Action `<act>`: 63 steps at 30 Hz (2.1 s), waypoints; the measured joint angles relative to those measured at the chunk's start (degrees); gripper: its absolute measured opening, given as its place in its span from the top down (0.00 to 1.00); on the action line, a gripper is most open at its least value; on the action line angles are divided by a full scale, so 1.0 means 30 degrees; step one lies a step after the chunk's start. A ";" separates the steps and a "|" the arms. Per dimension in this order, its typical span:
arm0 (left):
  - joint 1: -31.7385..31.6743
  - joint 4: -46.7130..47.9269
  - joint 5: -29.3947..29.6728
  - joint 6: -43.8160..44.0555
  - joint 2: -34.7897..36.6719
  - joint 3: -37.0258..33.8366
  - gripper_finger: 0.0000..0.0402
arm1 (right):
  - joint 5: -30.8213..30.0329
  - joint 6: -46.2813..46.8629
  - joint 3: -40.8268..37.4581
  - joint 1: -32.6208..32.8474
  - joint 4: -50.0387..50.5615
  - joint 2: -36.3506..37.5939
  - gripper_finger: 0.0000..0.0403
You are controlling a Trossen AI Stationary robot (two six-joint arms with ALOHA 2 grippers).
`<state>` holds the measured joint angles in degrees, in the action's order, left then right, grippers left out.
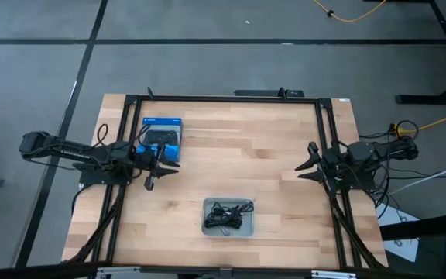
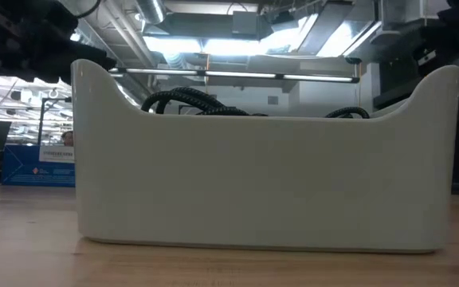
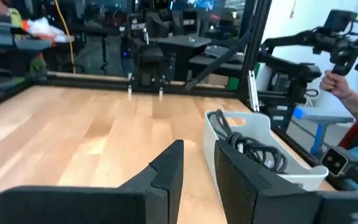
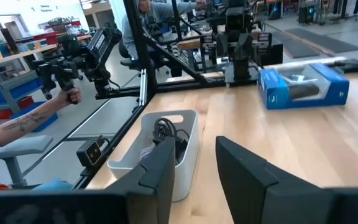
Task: Pick and place USB-C Cables
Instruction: Return to Home Position
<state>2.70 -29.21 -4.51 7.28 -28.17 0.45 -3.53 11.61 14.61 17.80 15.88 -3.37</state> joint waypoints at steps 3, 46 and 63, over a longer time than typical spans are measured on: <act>-0.0505 0.1487 -0.0485 0.0299 0.1006 0.0000 0.79 | 0.0002 0.0500 -0.0006 0.0000 0.0775 0.0425 0.70; -0.1056 1.2799 -0.0206 0.4470 0.9341 0.1188 0.79 | -0.2510 0.1159 -0.0357 0.0000 0.2797 0.1090 0.70; -0.1056 1.2836 -0.0206 0.4389 0.9341 0.1188 0.79 | -0.1800 -0.0531 -0.3482 0.0007 -0.2464 0.1090 0.70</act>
<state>-0.47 9.30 -5.13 20.45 -0.14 4.01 -8.93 10.01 4.16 17.82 8.48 -0.10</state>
